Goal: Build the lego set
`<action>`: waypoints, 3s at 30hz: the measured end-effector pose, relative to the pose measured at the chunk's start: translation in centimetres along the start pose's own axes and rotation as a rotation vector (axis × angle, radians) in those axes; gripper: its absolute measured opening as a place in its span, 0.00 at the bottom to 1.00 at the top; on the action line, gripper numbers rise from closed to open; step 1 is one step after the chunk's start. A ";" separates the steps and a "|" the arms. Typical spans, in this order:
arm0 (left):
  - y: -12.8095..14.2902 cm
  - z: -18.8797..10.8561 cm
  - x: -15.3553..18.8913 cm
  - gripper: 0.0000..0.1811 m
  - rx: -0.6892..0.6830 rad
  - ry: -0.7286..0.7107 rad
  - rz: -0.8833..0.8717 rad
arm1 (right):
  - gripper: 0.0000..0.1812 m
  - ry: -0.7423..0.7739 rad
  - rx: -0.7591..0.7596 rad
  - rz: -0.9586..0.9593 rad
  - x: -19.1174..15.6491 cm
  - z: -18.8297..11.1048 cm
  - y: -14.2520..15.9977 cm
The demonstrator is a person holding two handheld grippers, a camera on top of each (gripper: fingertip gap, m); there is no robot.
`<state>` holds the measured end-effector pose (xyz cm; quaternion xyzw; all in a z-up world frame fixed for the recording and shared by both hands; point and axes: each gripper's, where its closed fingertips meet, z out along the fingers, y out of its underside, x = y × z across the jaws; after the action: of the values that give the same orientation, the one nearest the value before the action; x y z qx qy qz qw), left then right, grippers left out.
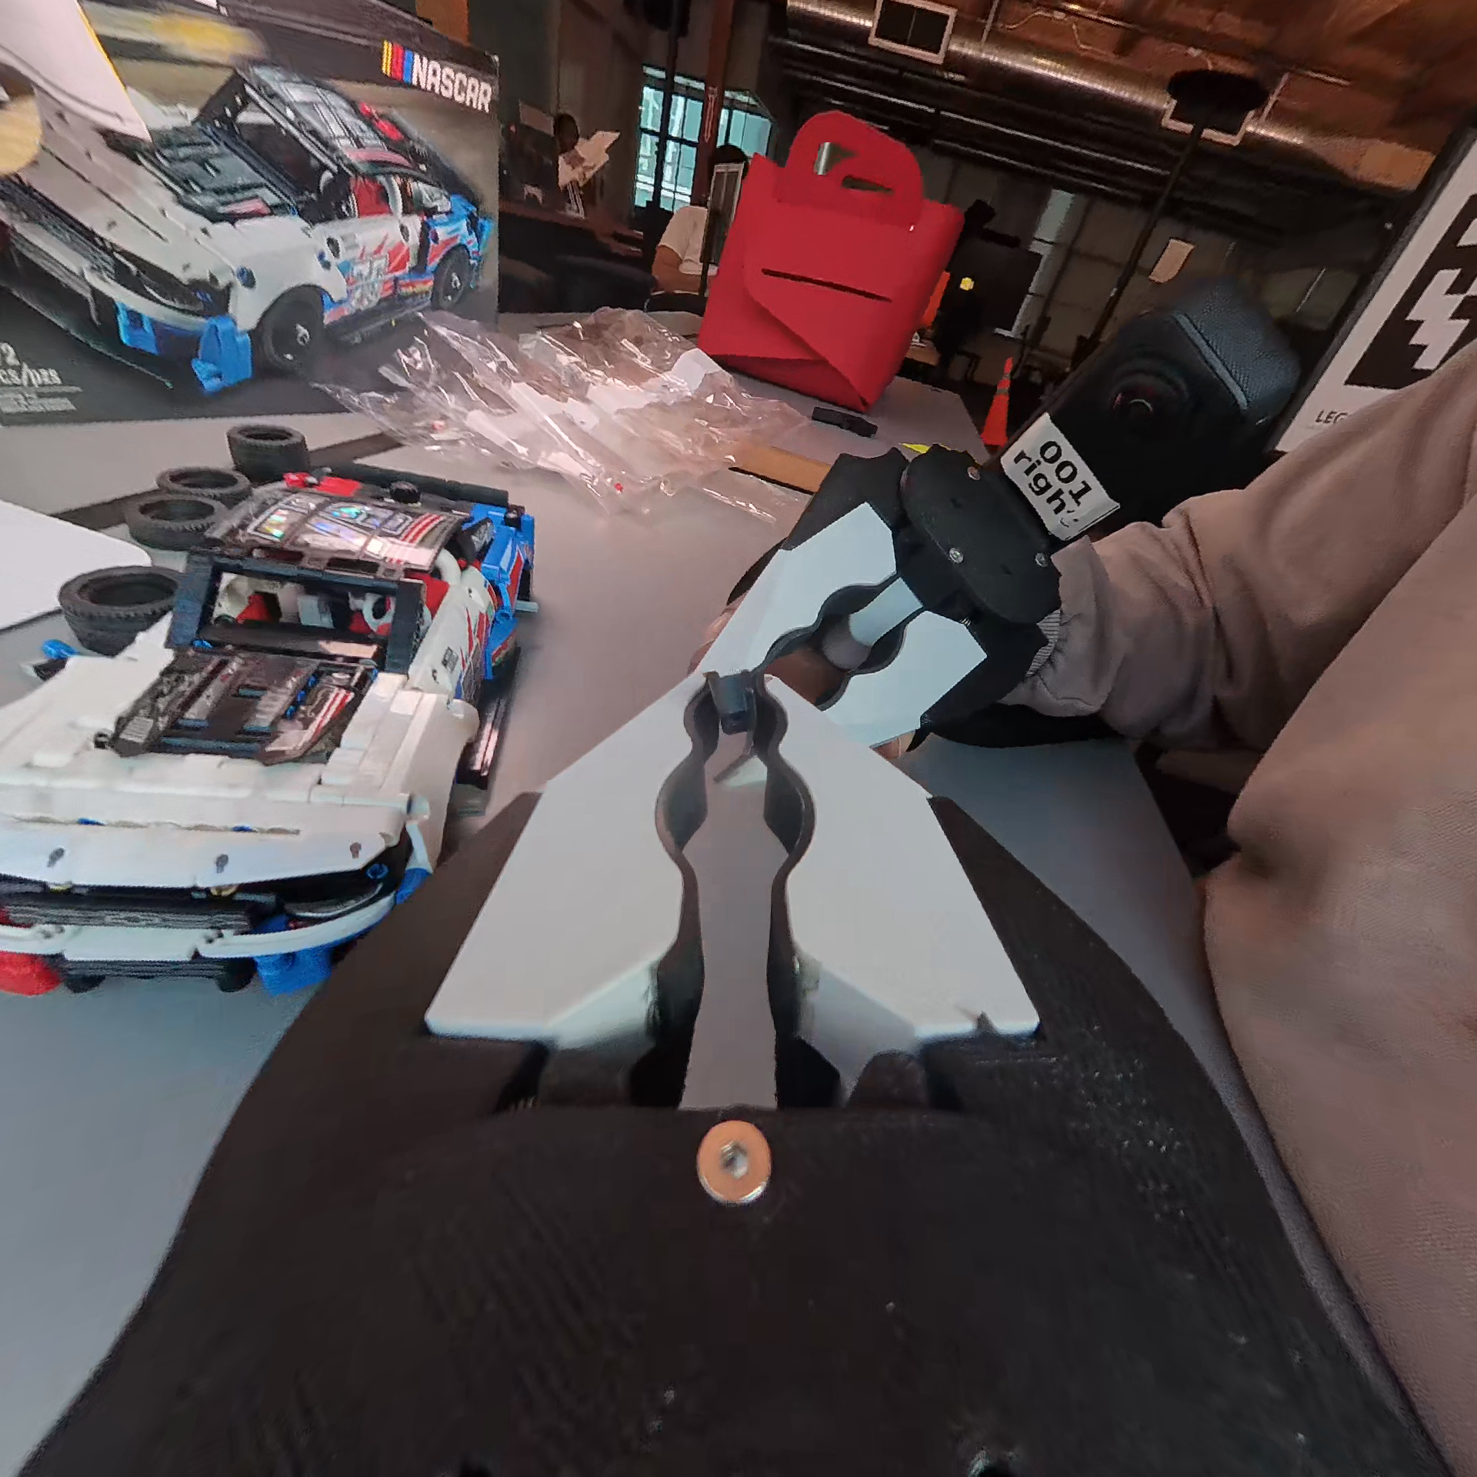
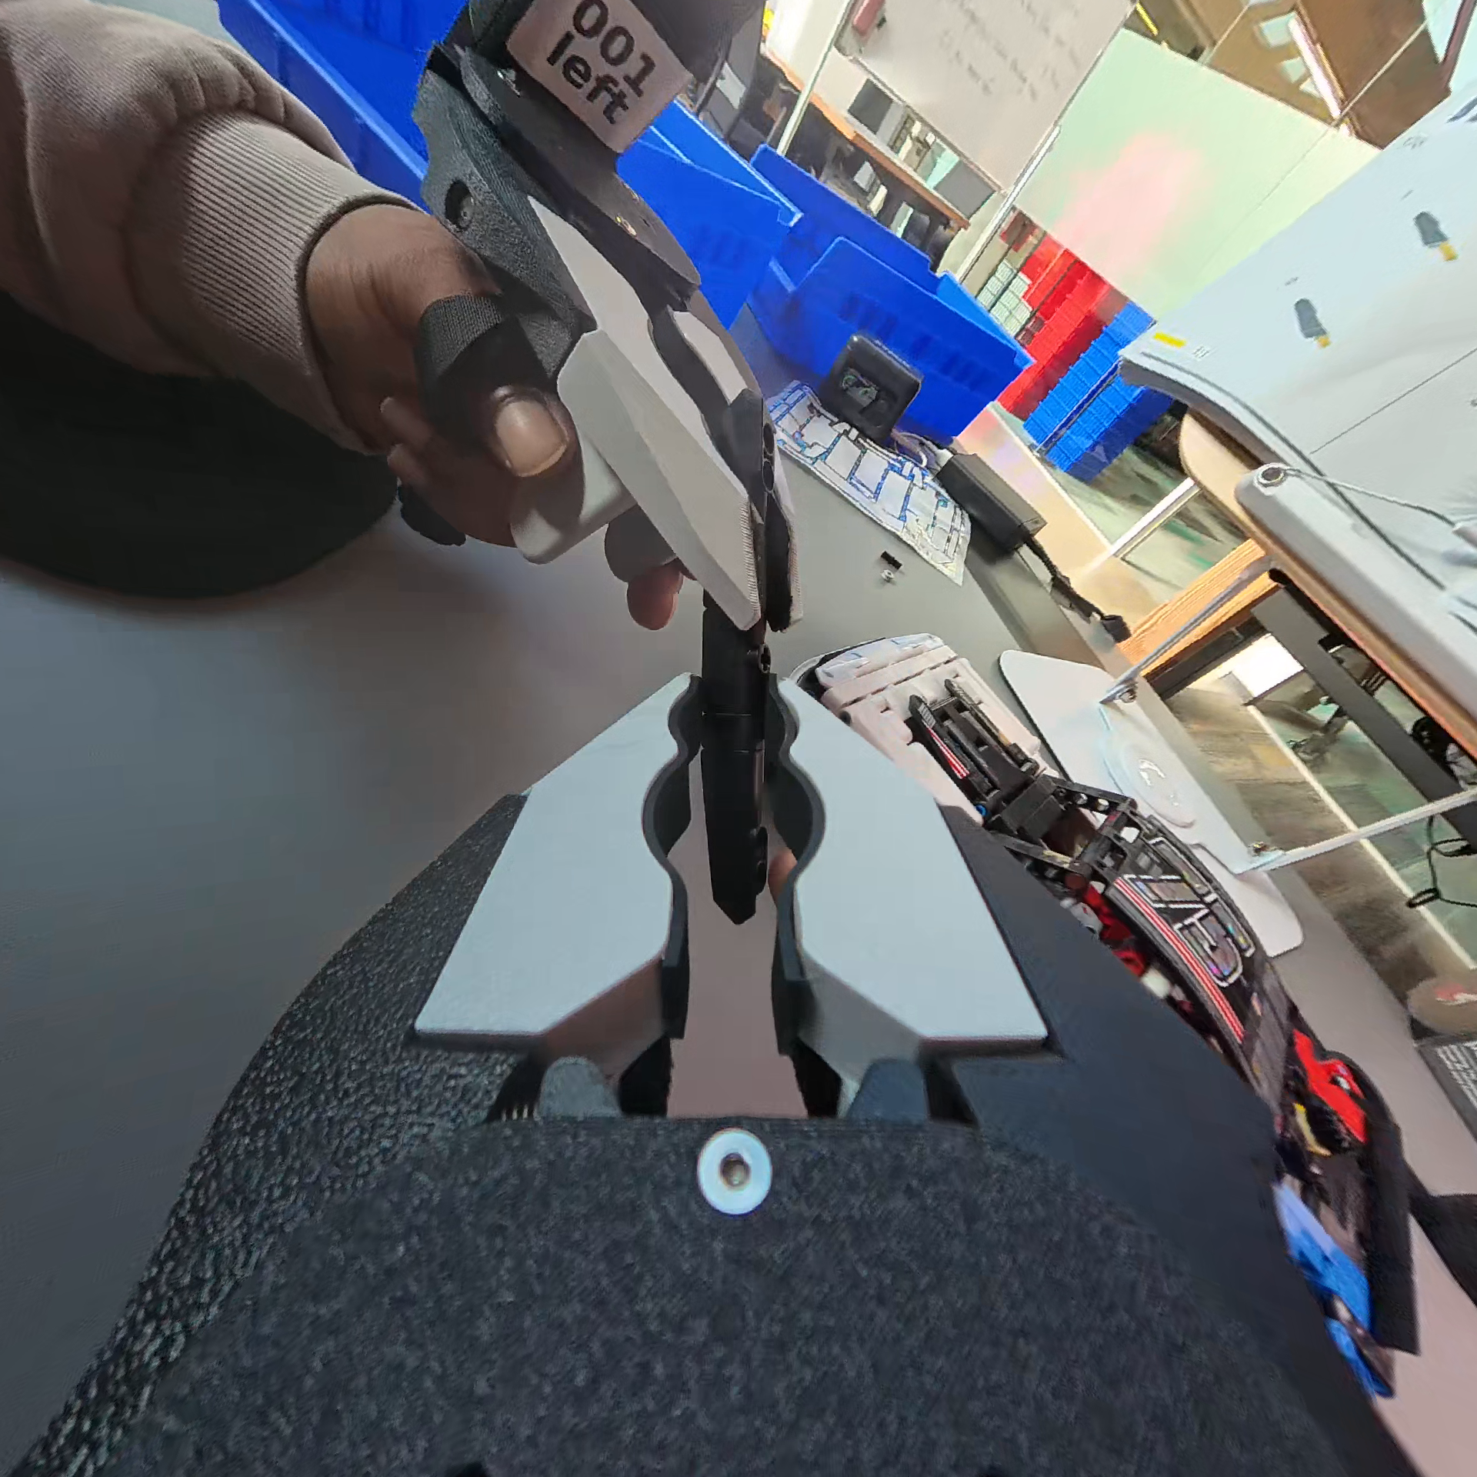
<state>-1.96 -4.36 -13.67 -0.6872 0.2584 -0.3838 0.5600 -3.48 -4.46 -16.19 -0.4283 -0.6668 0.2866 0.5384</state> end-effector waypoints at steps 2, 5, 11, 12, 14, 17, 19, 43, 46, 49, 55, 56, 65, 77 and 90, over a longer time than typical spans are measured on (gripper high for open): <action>0.4 0.0 -0.3 0.03 -0.022 0.010 -0.065 | 0.07 -0.021 -0.008 0.045 -0.1 0.0 0.4; 1.0 0.0 -1.0 0.03 -0.049 0.001 -0.146 | 0.07 -0.056 -0.033 0.092 -0.2 0.2 1.2; 0.0 -3.4 -5.9 0.03 0.004 -0.184 -0.158 | 0.17 -0.198 -0.182 0.154 5.7 -0.1 1.5; -0.4 -4.3 -6.7 0.03 0.041 -0.206 -0.176 | 0.22 -0.208 -0.260 0.100 7.4 0.4 1.9; -1.0 -6.1 -8.4 0.03 0.116 -0.247 -0.230 | 0.33 -0.286 -0.427 0.022 9.8 2.0 2.7; -1.2 -8.1 -10.2 0.03 0.179 -0.292 -0.283 | 0.49 -0.508 -0.690 -0.037 10.9 4.3 4.6; -1.1 -8.7 -10.9 0.03 0.192 -0.309 -0.301 | 0.55 -0.634 -0.842 -0.115 10.9 5.1 6.0; 0.9 -6.7 -9.0 0.03 0.076 -0.215 -0.299 | 0.56 -0.768 -0.903 -0.712 4.2 -2.6 8.8; 0.7 -6.5 -8.3 0.03 0.092 -0.173 -0.329 | 0.55 -0.667 -0.834 -0.533 4.3 -3.7 7.2; 0.2 -6.6 -8.1 0.03 0.118 -0.154 -0.345 | 0.52 -0.578 -0.729 -0.276 3.6 -3.7 5.0; 0.0 -7.1 -8.8 0.03 0.187 -0.126 -0.448 | 0.64 -0.544 -0.798 -0.096 2.0 0.3 6.2; -0.5 -7.4 -8.7 0.03 0.229 -0.096 -0.489 | 0.65 -0.557 -0.821 -0.149 1.9 1.0 6.8; -0.7 -7.7 -7.8 0.03 0.268 0.044 -0.661 | 0.61 -0.628 -0.866 -0.382 1.9 0.3 7.7; 0.4 -4.3 -4.1 0.03 0.112 0.129 -0.590 | 0.51 -0.463 -0.727 -0.224 0.1 -4.2 7.7; -0.9 0.6 0.4 0.03 0.106 0.122 -0.559 | 0.23 -0.011 -0.350 -0.021 0.6 -5.9 1.2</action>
<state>-1.33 -4.17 -12.76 -0.6774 0.0717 -0.5769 0.4508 2.52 -3.81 -15.38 -0.5070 -0.7138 0.1626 0.4549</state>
